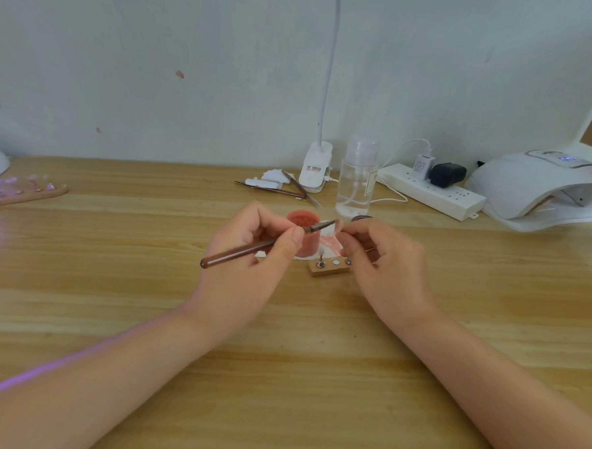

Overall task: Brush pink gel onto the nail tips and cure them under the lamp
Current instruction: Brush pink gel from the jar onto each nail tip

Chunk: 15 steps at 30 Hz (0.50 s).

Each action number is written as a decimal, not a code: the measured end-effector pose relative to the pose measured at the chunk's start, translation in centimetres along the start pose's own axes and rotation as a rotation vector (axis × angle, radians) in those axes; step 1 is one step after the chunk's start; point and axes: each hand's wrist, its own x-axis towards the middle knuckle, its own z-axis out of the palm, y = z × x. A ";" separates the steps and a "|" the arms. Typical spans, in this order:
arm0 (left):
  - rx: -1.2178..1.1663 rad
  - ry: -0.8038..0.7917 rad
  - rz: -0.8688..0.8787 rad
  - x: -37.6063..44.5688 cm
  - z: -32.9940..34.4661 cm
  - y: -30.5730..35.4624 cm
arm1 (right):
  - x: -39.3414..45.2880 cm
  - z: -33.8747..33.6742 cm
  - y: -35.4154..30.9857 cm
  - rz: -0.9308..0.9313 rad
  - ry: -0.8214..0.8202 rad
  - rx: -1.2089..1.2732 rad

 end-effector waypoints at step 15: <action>-0.077 0.003 -0.052 -0.1 0.1 0.2 | -0.1 -0.2 -0.2 0.005 -0.015 0.005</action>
